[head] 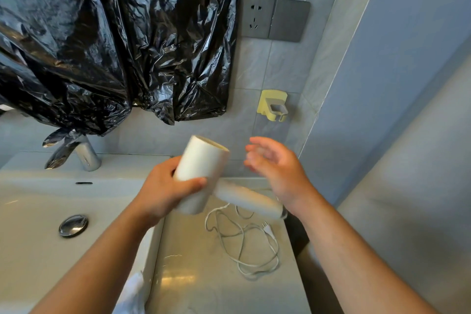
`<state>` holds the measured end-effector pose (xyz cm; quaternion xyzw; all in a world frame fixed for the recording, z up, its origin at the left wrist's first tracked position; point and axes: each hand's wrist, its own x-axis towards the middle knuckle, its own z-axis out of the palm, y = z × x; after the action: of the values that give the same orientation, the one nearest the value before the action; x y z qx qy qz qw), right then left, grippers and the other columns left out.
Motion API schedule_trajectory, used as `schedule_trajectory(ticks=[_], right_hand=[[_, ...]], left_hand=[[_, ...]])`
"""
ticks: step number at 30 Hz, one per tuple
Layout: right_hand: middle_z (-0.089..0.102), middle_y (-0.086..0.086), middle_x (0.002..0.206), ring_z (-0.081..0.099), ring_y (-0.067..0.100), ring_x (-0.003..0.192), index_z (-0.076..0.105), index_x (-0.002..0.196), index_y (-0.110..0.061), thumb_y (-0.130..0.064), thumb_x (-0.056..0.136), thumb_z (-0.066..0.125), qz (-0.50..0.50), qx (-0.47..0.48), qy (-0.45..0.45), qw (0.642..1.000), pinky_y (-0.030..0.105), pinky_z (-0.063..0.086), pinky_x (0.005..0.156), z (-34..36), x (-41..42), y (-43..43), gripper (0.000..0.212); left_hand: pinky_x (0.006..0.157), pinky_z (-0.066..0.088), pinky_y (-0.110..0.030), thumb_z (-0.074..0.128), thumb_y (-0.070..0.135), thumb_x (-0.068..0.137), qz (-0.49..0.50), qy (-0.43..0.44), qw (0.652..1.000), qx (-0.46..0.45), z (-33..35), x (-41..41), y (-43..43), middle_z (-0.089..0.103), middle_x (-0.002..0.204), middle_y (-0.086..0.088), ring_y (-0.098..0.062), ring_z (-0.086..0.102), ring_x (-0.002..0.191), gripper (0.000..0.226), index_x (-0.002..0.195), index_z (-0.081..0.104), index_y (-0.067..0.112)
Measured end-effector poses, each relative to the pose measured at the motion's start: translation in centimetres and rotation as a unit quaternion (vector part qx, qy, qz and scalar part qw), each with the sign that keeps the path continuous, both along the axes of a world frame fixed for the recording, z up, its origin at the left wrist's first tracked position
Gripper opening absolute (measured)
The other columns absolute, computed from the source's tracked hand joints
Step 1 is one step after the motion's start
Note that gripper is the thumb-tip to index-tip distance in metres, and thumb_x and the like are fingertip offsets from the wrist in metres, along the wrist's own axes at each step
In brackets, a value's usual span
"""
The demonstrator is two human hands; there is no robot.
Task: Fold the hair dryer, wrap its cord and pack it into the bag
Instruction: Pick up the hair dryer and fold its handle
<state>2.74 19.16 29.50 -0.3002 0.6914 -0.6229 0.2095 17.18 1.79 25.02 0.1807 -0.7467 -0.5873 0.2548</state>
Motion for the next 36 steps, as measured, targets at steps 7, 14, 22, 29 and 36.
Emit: schedule_trajectory(ticks=[7, 14, 22, 29, 36], right_hand=[[0.071, -0.01, 0.107, 0.064, 0.002, 0.101, 0.069, 0.096, -0.036, -0.046, 0.071, 0.064, -0.054, 0.031, 0.068, 0.996, 0.024, 0.048, 0.086, -2.7, 0.4, 2.8, 0.027], [0.06, -0.015, 0.116, 0.061, -0.005, 0.089, 0.051, 0.124, -0.035, -0.017, 0.086, 0.068, -0.098, 0.021, 0.045, 0.994, 0.013, 0.049, 0.077, -3.6, 1.3, 1.7, 0.046], [0.071, 0.001, 0.101, 0.063, 0.017, 0.097, 0.066, 0.105, -0.019, 0.006, 0.083, 0.065, -0.096, -0.119, -0.143, 0.978, 0.039, 0.053, 0.093, -1.8, 1.0, 0.6, 0.033], [0.07, -0.002, 0.091, 0.063, 0.005, 0.077, 0.067, 0.097, -0.027, 0.005, 0.077, 0.07, -0.041, -0.048, 0.013, 0.998, 0.022, 0.055, 0.068, 1.6, 1.4, -0.5, 0.038], [0.074, 0.004, 0.092, 0.065, 0.008, 0.079, 0.069, 0.091, -0.028, -0.003, 0.073, 0.077, 0.008, -0.028, 0.105, 0.994, 0.031, 0.055, 0.078, 3.7, 2.8, -3.0, 0.032]], left_hand=[[0.057, 0.051, -0.036, 0.078, 0.049, 0.047, 0.047, 0.041, 0.978, 0.2, -1.8, 1.6, -0.8, 0.07, 0.076, -0.007, -0.026, 0.062, 0.071, 0.062, 0.093, 0.068, 0.009], [0.059, 0.053, -0.034, 0.075, 0.05, 0.049, 0.072, 0.071, 0.951, 0.291, -3.2, 1.9, 0.8, 0.069, 0.085, -0.009, -0.021, 0.065, 0.072, 0.071, 0.105, 0.064, 0.007], [0.087, 0.052, -0.054, 0.067, 0.036, 0.075, 0.053, 0.035, 0.909, 0.411, -4.4, 2.8, 3.4, 0.074, 0.091, -0.011, -0.025, 0.068, 0.083, 0.047, 0.113, 0.063, 0.01], [0.109, 0.037, -0.041, 0.081, 0.029, 0.075, 0.225, -0.045, 0.971, 0.072, -3.6, 3.1, 4.4, 0.042, 0.149, 0.001, -0.018, 0.044, 0.133, 0.084, 0.146, 0.037, 0.019], [0.096, 0.048, -0.027, 0.071, 0.032, 0.081, -0.072, -0.013, 0.993, -0.089, 0.7, -0.8, 5.0, 0.061, 0.128, 0.019, 0.002, 0.059, 0.113, 0.062, 0.138, 0.046, 0.033]])
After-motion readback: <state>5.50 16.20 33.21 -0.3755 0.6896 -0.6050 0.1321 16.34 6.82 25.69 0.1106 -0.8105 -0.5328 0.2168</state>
